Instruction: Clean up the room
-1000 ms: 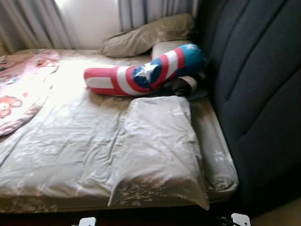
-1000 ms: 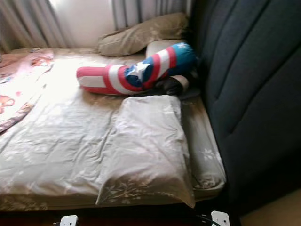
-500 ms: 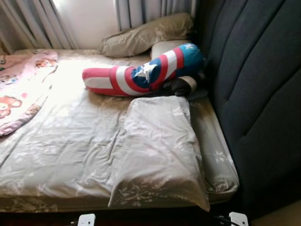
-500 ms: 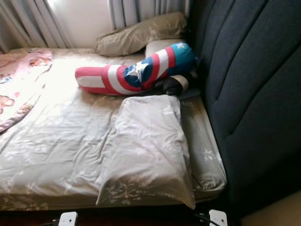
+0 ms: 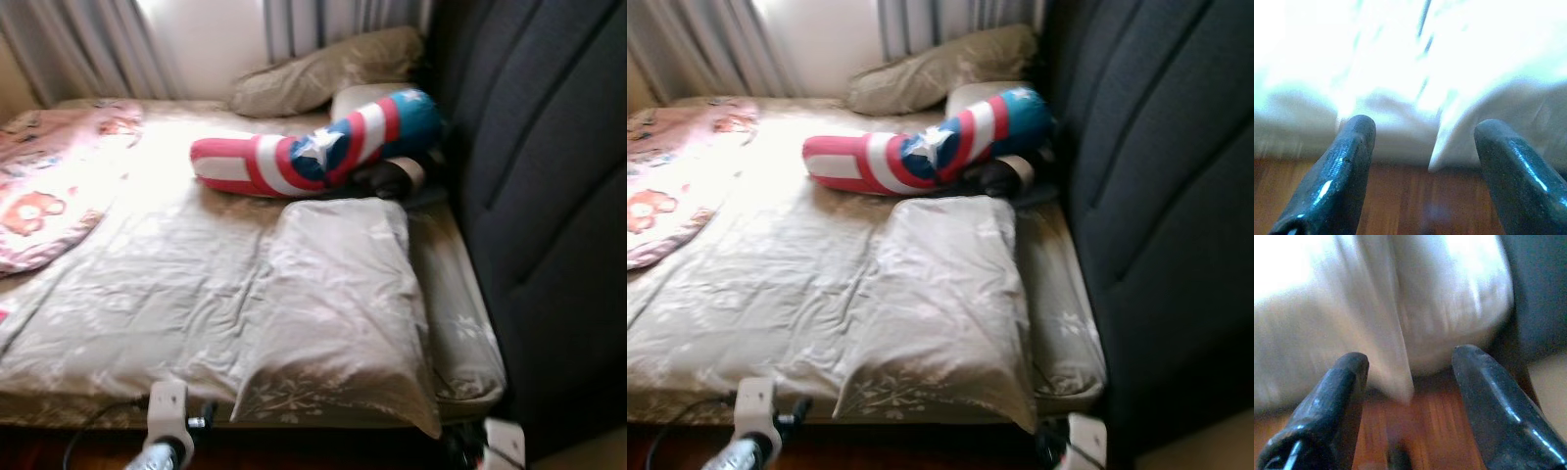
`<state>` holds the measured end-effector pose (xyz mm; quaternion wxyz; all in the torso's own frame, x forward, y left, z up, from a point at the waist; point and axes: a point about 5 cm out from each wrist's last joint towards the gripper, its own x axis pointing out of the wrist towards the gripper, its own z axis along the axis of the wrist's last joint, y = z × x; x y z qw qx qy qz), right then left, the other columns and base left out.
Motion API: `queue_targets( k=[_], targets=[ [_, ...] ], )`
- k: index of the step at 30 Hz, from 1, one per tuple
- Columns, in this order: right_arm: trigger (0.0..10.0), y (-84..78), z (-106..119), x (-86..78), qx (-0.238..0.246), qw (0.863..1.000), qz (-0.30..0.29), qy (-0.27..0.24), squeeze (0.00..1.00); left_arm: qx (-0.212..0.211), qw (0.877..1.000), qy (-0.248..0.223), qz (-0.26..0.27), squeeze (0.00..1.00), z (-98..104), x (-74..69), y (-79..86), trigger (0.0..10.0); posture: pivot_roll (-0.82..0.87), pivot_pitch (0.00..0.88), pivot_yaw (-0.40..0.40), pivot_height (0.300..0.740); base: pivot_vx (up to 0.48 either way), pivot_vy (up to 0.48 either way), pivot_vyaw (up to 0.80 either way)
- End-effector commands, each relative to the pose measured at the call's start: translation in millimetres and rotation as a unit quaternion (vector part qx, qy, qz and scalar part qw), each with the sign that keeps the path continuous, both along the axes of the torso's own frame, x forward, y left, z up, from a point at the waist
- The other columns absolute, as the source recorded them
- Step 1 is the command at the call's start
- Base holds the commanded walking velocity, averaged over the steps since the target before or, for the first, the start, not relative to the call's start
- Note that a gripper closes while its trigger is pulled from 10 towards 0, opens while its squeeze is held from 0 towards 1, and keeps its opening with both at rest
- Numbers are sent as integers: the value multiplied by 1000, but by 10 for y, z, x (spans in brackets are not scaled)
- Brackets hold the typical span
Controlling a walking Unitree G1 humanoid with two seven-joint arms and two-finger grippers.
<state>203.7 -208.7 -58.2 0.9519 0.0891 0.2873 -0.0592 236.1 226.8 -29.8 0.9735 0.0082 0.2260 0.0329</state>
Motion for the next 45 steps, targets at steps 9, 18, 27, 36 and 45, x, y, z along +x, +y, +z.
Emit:
queue_targets(
  k=[9,18,27,36,45],
  targets=[
    [10000,-84,283,334,-23,996,9,-82,0,63,991,-100,-63,0,236,-82,-28,10000,-8,0,13,740,0,0,0],
    [10000,-168,383,382,-35,993,-6,-116,0,67,981,-182,16,0,664,258,151,10000,1,12,-3,740,0,0,0],
    [10000,-145,513,469,-35,986,-7,-163,0,18,966,-251,-55,0,1006,654,-271,10000,5,35,-17,740,0,0,0],
    [10000,-148,562,467,-46,982,4,-181,0,-11,975,-217,-46,0,809,516,-298,10000,-9,40,-20,740,0,0,0],
    [10000,-126,623,540,-43,981,2,-191,0,-12,975,-217,-45,0,833,538,-202,10000,-5,62,-26,740,0,0,0]
  ],
)
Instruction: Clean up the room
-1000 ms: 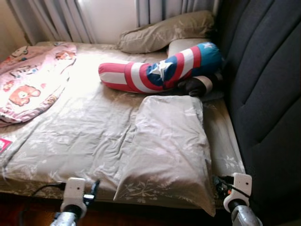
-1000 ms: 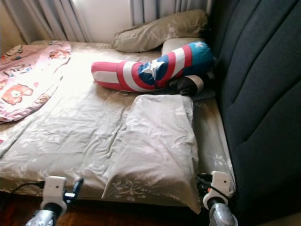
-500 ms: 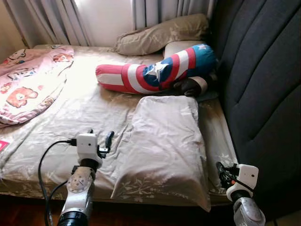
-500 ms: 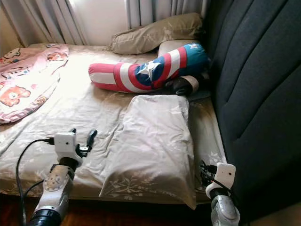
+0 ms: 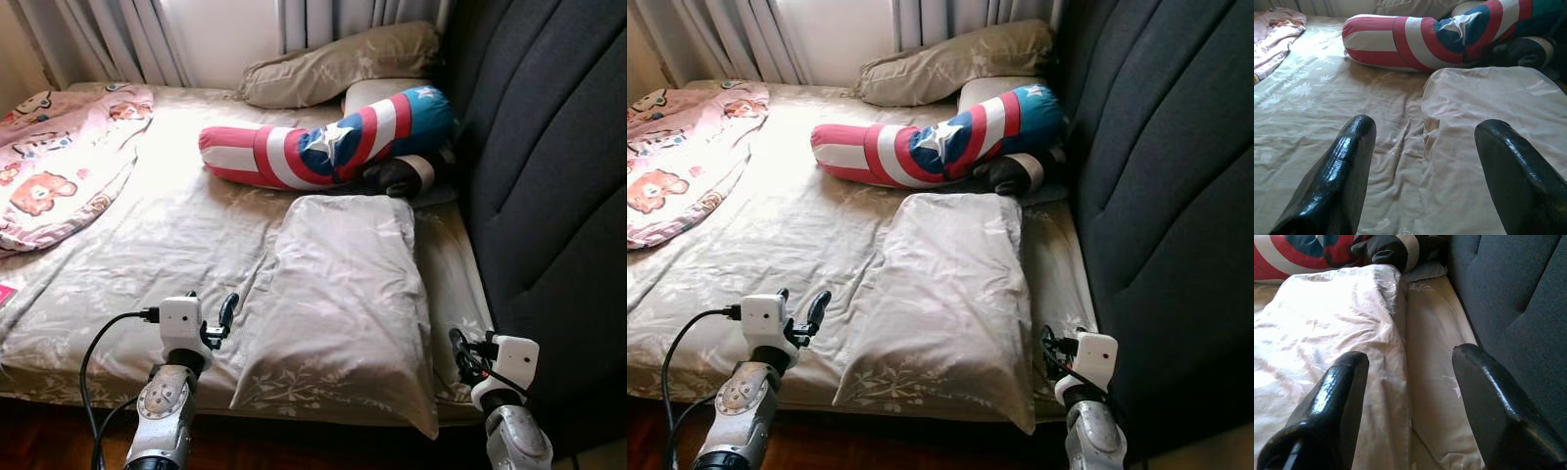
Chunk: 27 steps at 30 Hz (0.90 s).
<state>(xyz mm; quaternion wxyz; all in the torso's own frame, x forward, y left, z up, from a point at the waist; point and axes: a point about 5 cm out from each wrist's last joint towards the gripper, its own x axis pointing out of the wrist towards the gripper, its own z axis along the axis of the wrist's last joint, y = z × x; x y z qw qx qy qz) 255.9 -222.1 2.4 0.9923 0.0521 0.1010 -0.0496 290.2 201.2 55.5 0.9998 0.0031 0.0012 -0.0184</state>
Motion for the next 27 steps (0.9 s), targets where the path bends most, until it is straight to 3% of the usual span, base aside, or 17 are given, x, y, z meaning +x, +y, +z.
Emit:
queue_targets(
  k=[1,14,27],
  targets=[
    [10000,14,18,18,5,1000,-2,-4,0,-1,1000,11,5,0,-33,-7,67,10000,-5,62,-26,740,0,0,0],
    [10000,-5,20,-16,2,1000,-1,-2,0,-6,1000,24,8,0,-96,-22,142,10000,-7,65,-34,740,320,0,0],
    [10000,-16,10,-35,1,1000,-3,2,0,-12,1000,20,-3,0,-93,-7,113,10000,-3,71,-35,740,335,0,0]
  ],
)
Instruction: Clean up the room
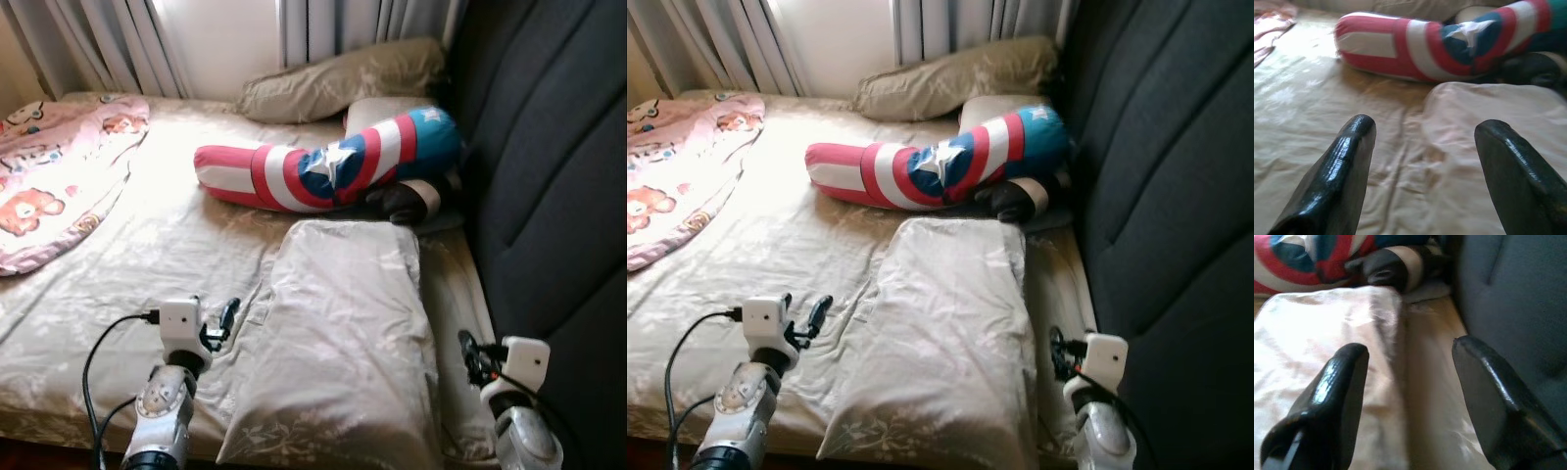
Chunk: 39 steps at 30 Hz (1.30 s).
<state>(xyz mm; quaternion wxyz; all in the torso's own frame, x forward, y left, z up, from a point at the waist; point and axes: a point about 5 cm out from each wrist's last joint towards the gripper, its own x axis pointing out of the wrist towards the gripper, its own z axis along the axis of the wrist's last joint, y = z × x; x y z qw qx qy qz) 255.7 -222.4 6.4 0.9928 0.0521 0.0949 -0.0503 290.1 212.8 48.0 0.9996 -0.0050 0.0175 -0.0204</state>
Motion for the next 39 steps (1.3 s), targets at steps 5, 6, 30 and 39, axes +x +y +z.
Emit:
queue_targets(
  k=[5,6,30,39],
  targets=[
    [10000,-5,-31,-26,3,1000,-3,12,0,-10,1000,-5,-27,0,30,31,-67,10000,-1,73,-36,740,0,0,0],
    [10000,-1,-28,-22,3,1000,-3,11,0,-11,999,-9,-30,0,49,41,-79,10000,-1,73,-36,740,0,0,0],
    [10000,72,110,122,16,1000,-4,-19,0,-11,999,-31,-32,0,184,136,-131,10000,14,99,-17,740,0,0,0],
    [10000,-37,239,205,10,999,-9,-39,0,-24,999,-34,-31,0,201,170,-210,10000,-39,120,-43,740,0,0,0]
  ],
)
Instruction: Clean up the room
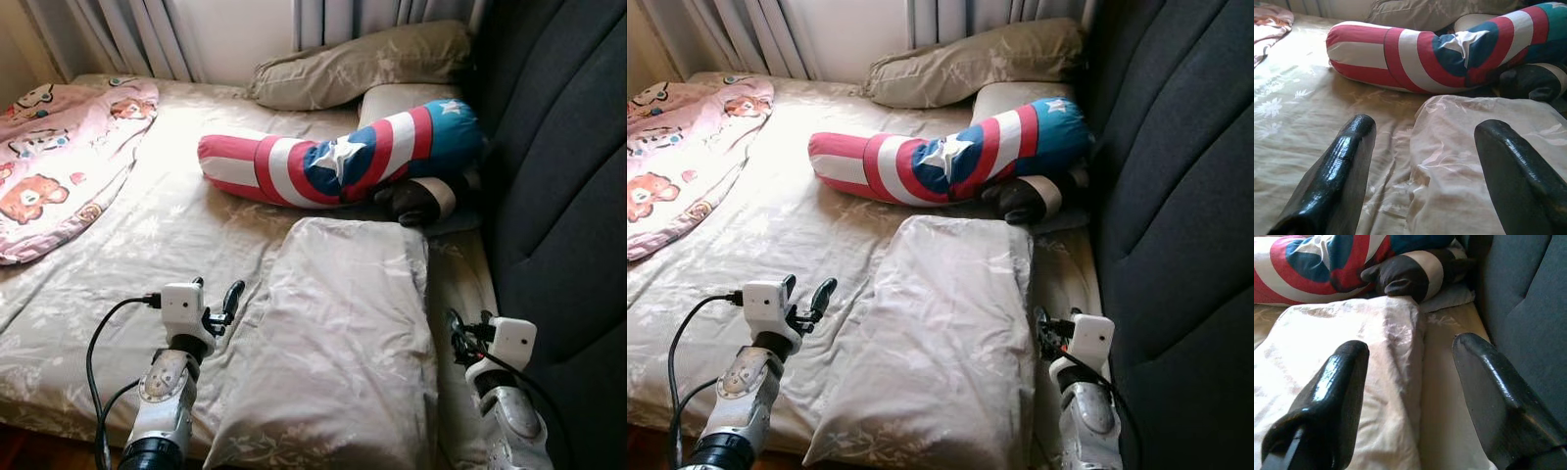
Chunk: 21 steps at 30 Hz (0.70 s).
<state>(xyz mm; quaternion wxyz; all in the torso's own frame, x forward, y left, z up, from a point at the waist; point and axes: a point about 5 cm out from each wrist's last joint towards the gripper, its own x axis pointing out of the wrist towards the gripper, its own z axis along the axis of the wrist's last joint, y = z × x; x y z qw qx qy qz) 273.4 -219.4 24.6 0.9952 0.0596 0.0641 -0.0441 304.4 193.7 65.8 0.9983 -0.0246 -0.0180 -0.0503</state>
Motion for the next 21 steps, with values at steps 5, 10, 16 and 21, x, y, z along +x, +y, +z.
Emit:
queue_targets(
  k=[5,10,16,21],
  targets=[
    [10000,-116,136,80,4,1000,-23,-19,0,-8,1000,4,-13,0,56,79,-68,10000,-47,128,-34,740,0,96,0],
    [10000,-128,144,77,7,999,-29,-22,0,-5,1000,1,-14,0,76,84,-61,10000,-51,144,-20,740,0,403,0],
    [10000,-163,133,17,14,999,-42,-24,0,4,1000,-5,-27,0,105,56,-89,10000,-41,152,-1,740,0,0,0],
    [10000,-138,119,19,17,999,-41,-19,0,6,999,-7,-33,0,137,82,-109,10000,-29,153,3,740,0,0,0]
  ],
)
